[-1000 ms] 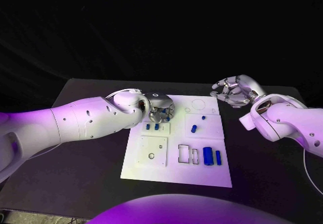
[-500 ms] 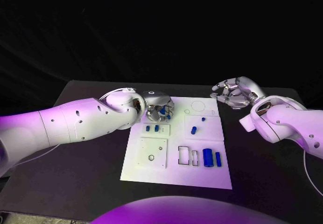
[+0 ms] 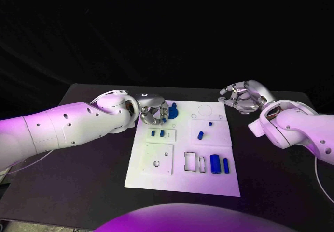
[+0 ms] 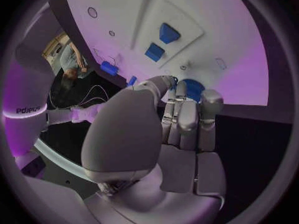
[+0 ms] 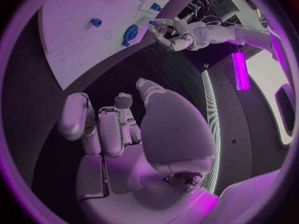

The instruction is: Assemble the parts on the task board

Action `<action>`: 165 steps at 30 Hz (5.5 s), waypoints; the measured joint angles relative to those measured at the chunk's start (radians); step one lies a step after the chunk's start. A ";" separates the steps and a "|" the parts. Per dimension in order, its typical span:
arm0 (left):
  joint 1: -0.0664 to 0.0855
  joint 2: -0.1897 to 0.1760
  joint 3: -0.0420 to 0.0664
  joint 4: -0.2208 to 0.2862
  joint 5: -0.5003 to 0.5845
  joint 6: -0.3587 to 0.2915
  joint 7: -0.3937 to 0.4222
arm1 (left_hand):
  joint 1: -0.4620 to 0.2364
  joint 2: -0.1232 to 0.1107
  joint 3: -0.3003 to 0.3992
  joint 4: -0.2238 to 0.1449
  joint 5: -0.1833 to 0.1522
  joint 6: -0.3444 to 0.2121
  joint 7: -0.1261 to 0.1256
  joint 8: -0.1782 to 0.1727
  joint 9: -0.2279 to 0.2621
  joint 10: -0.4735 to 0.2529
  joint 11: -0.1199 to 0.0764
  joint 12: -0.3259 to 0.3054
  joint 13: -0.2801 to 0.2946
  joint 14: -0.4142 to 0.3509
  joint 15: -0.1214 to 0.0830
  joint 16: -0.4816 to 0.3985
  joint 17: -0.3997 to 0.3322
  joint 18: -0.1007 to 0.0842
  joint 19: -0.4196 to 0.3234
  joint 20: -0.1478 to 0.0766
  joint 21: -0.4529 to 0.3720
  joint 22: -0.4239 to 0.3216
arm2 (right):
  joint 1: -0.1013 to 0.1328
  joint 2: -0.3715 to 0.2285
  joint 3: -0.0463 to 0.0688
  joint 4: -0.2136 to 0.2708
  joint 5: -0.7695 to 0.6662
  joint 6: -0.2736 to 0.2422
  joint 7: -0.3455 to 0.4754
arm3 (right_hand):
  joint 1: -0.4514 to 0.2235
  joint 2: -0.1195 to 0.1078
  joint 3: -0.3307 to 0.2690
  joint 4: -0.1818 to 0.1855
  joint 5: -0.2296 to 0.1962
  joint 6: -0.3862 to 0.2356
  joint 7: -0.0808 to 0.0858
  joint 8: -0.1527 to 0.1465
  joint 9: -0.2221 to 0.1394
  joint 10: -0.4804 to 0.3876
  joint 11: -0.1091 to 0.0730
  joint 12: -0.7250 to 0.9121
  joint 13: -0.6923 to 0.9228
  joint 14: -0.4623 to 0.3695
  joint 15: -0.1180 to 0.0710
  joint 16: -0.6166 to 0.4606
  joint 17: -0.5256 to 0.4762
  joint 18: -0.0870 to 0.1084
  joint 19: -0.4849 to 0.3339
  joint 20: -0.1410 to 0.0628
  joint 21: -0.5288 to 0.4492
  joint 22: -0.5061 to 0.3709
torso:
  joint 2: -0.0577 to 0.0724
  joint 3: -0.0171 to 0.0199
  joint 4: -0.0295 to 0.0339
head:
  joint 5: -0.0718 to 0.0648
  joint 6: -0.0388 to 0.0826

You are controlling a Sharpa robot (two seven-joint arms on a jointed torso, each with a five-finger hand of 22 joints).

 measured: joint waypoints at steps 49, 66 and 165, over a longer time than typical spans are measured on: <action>-0.008 0.004 0.001 -0.021 -0.019 0.063 -0.039 | -0.004 -0.004 0.003 -0.008 -0.004 0.003 0.003 -0.006 -0.001 0.007 0.000 -0.013 0.000 -0.002 0.002 -0.004 -0.023 0.000 0.000 0.000 -0.004 -0.006 | -0.001 0.000 0.000 0.000 -0.009 0.000 0.000 | 0.000 0.000 0.000 0.000 0.000 0.000 0.000 0.000 0.000 0.001 0.001 0.000 -0.004 0.000 0.000 0.000 -0.001 0.000 0.000 0.000 0.000 -0.002 | 0.000 0.0001 -0.0011 | 0.005 -0.009; -0.009 0.009 0.001 -0.024 -0.027 0.071 -0.047 | -0.004 -0.004 0.006 -0.011 -0.005 0.006 0.006 -0.012 -0.001 0.010 0.004 -0.018 0.001 -0.004 0.004 -0.008 -0.031 0.000 -0.004 0.004 -0.005 -0.007 | -0.001 0.000 0.000 0.000 -0.010 0.000 0.000 | 0.000 0.000 0.000 0.000 0.000 0.000 0.000 0.000 0.000 0.002 0.002 0.000 -0.004 0.000 0.000 0.000 -0.001 0.000 0.000 0.000 0.000 -0.002 | 0.000 -0.0002 -0.0003 | 0.006 -0.010; -0.013 -0.021 0.000 -0.010 0.033 0.049 -0.002 | -0.087 -0.010 0.032 -0.081 -0.008 -0.045 -0.027 -0.089 -0.001 -0.265 0.057 0.093 0.099 -0.149 0.052 -0.045 -0.264 0.000 -0.170 0.045 -0.137 -0.133 | -0.003 -0.008 0.000 -0.008 -0.037 0.005 -0.015 | 0.004 -0.004 0.000 0.000 0.000 -0.002 -0.002 0.008 0.000 -0.005 -0.004 -0.016 -0.029 0.000 0.000 -0.006 -0.002 0.000 0.000 0.000 -0.023 -0.014 | 0.000 0.0003 -0.0009 | 0.006 -0.005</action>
